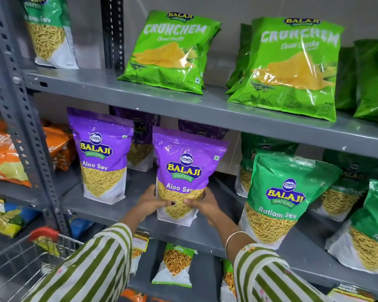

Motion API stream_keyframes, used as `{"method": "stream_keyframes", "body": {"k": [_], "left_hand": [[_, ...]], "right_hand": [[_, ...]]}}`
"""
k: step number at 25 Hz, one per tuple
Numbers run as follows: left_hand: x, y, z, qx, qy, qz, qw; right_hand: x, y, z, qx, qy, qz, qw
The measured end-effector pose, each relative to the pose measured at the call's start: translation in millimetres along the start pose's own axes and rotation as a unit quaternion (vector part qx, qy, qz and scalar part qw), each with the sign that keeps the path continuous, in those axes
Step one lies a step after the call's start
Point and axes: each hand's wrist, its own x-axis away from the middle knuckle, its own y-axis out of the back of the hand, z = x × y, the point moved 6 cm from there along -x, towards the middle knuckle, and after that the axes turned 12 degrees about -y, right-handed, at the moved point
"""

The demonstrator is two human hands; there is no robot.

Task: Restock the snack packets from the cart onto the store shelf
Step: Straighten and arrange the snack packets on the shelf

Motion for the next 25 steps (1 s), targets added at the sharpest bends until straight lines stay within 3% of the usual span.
{"method": "stream_keyframes", "body": {"k": [7,11,12,14,16,17,18,19,21,23,24,25], "left_hand": [[-2.8,10.2,3.0,-0.032,-0.006,0.003,0.999],[0.6,10.2,11.3,-0.110,0.047,0.090,0.989],[1.1,9.4,17.0,-0.198,0.074,0.135,0.968],[12.9,4.0,15.7,-0.396,0.142,0.260,0.869],[36.1,-17.8,6.8,-0.417,0.259,0.405,0.772],[45.0,-35.9,-3.1,-0.399,0.284,0.455,0.744],[48.0,-57.7,-12.1,-0.376,0.285,0.482,0.738],[45.9,-81.7,-16.6,-0.357,0.265,0.486,0.752],[32.6,-138.6,-33.2,-0.323,0.154,0.451,0.818],[19.1,-183.5,-47.2,-0.261,0.044,0.341,0.902],[15.1,-200.4,-49.8,-0.225,0.010,0.292,0.930],[15.0,-215.7,-53.6,-0.188,-0.013,0.258,0.947]], "right_hand": [[-7.8,-11.3,-3.4,-0.003,-0.003,-0.009,1.000],[6.9,-3.6,-6.2,0.070,-0.057,-0.015,0.996],[14.0,7.1,-9.6,0.117,-0.092,-0.021,0.989],[29.0,34.4,-21.1,0.223,-0.179,0.023,0.958],[48.9,68.9,-36.1,0.303,-0.279,0.099,0.906],[57.9,91.0,-42.2,0.335,-0.321,0.114,0.878],[72.2,112.6,-44.1,0.367,-0.359,0.127,0.849],[85.5,135.8,-46.2,0.398,-0.396,0.128,0.817],[107.6,183.5,-40.7,0.467,-0.414,0.069,0.778],[110.7,229.2,-37.5,0.526,-0.372,-0.025,0.764],[105.1,246.1,-39.9,0.525,-0.337,-0.072,0.778],[101.6,255.2,-40.3,0.490,-0.273,-0.108,0.821]]}}
